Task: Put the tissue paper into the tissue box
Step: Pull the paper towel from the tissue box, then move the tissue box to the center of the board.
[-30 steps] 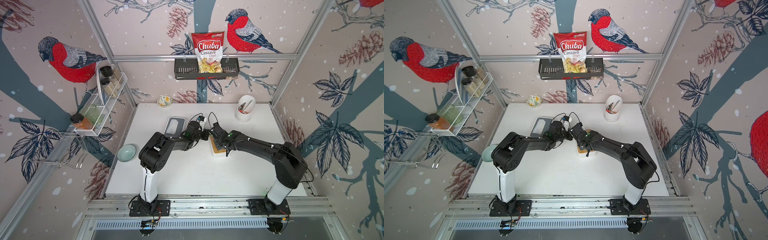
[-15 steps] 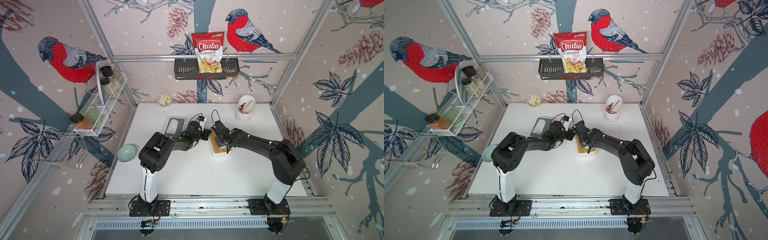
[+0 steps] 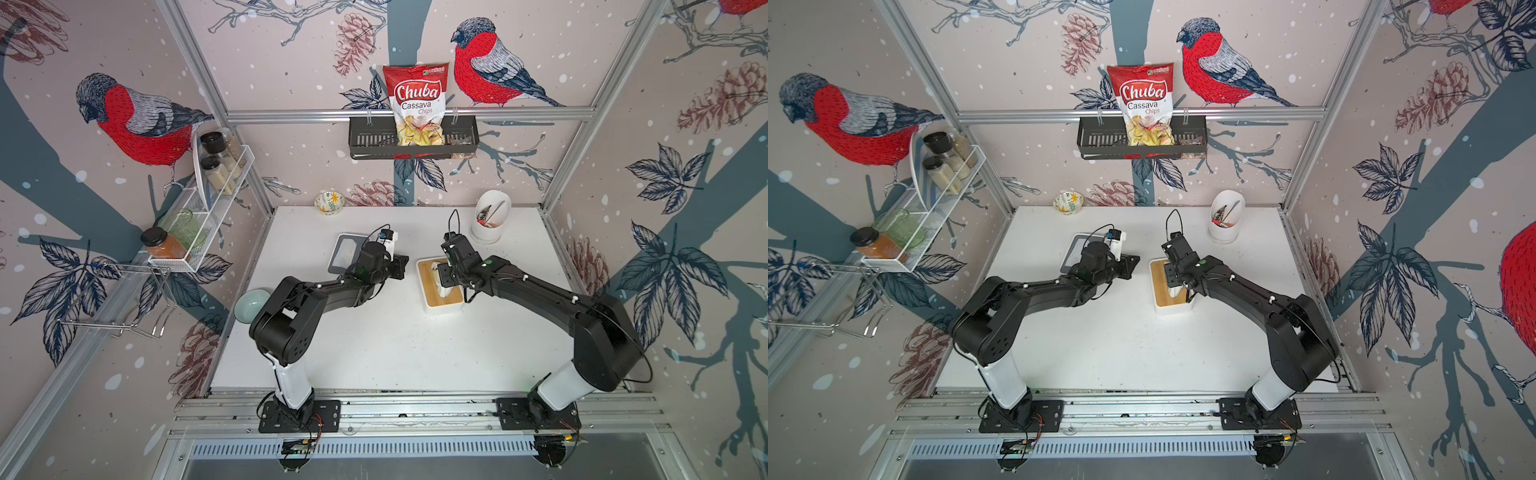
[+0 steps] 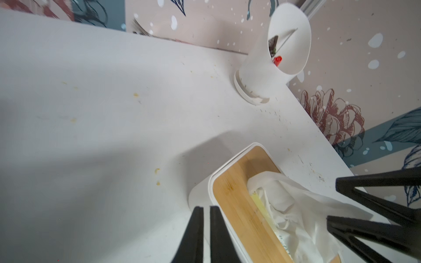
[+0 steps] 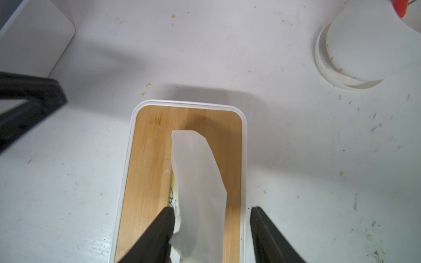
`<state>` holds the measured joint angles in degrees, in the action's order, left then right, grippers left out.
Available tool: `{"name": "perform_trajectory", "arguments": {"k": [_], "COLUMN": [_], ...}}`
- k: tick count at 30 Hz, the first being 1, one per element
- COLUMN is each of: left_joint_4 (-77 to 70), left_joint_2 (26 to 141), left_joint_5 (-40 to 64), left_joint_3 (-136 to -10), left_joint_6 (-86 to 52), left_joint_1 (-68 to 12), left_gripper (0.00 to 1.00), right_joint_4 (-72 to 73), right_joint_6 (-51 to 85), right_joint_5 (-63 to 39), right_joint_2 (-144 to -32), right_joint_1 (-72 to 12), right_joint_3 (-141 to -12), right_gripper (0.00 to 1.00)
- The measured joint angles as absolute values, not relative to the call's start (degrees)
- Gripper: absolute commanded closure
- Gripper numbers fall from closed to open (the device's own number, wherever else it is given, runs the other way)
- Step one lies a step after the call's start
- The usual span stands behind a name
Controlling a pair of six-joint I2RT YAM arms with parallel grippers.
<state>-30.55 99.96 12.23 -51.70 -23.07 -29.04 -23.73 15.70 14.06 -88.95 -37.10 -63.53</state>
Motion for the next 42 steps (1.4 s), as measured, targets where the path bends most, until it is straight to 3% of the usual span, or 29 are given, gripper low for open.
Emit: {"name": "perform_trajectory", "arguments": {"k": [11, 23, 28, 33, 38, 42], "left_joint_4": [-18.28, -15.97, -16.49, -18.57, -20.56, -21.65], "left_joint_2": [86.43, 94.83, 98.89, 101.95, 104.03, 104.64], "left_joint_5": [3.07, 10.13, 12.53, 14.37, 16.47, 18.17], "left_joint_3": [-47.81, -47.88, -50.37, -52.49, -53.60, -53.60], "left_joint_6": [-20.84, -23.18, -23.94, -24.01, -24.01, -24.01], "left_joint_1": [-16.95, -2.72, -1.04, -0.75, -0.73, -0.75], "left_gripper": [0.82, 0.82, 0.82, 0.83, 0.83, 0.83], "right_joint_4": [-15.75, -8.58, -5.43, -3.33, -0.58, 1.63], "right_joint_6": [19.75, 23.24, 24.69, 26.20, 27.77, 28.88], "right_joint_5": [-2.20, -13.76, -16.19, -16.95, -17.41, -17.72], "right_joint_2": [-77.60, -78.00, -80.58, -85.23, -90.48, -94.78], "right_joint_1": [-22.39, -20.56, -21.50, -24.40, -27.16, -28.95], "right_joint_3": [-51.20, -42.11, -41.25, -42.59, -45.89, -49.58], "right_gripper": [0.28, 0.27, 0.32, 0.48, 0.57, 0.60]}}
